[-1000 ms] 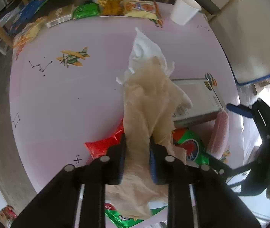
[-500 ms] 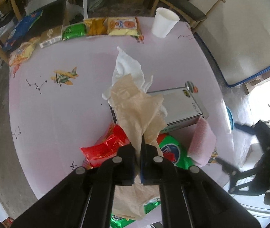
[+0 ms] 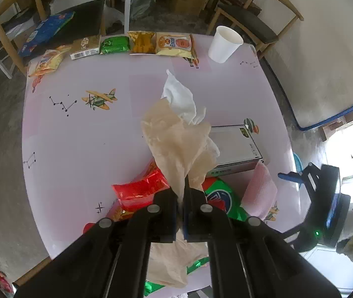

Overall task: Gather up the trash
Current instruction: 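Grasp the pink mesh sponge with the right gripper while the left gripper holds the bag, then carry the bag and sponge over the blue wastebasket and open both grippers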

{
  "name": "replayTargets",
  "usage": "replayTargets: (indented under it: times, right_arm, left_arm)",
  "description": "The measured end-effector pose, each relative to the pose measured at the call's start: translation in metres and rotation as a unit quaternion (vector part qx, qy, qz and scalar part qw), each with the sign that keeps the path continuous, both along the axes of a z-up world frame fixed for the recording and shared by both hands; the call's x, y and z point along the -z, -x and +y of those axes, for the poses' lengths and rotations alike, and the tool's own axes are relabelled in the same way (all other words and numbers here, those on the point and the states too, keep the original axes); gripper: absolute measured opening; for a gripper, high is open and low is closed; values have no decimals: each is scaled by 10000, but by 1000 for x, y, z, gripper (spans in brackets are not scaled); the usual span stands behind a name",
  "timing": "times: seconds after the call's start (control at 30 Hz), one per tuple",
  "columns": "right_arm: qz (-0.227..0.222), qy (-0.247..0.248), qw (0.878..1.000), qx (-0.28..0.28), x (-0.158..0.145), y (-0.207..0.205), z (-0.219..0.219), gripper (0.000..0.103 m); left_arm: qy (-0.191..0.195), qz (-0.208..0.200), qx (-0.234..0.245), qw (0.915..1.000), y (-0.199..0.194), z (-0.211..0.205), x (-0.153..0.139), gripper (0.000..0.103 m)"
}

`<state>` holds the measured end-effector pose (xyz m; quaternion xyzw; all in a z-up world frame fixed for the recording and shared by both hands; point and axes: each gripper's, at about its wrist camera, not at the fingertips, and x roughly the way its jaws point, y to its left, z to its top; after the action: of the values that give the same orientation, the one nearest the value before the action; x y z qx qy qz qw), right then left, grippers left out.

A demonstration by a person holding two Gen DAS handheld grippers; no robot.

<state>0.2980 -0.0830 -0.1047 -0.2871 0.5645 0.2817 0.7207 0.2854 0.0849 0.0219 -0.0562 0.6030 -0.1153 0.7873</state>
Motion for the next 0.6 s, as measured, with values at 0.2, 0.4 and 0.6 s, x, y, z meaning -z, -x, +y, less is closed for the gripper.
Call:
replayTargets:
  times: [0.2, 0.4, 0.6]
  right_arm:
    - [280, 139, 9990, -323, 20, -16, 11, 95]
    - [434, 32, 9990, 16, 24, -35, 9, 78]
    - [550, -223, 9972, 459, 14, -49, -4, 77]
  left_arm:
    - [70, 40, -150, 9999, -2, 5, 7, 3]
    - [126, -22, -200, 9997, -7, 6, 2, 3]
    - [122, -142, -99, 9998, -5, -1, -15, 2]
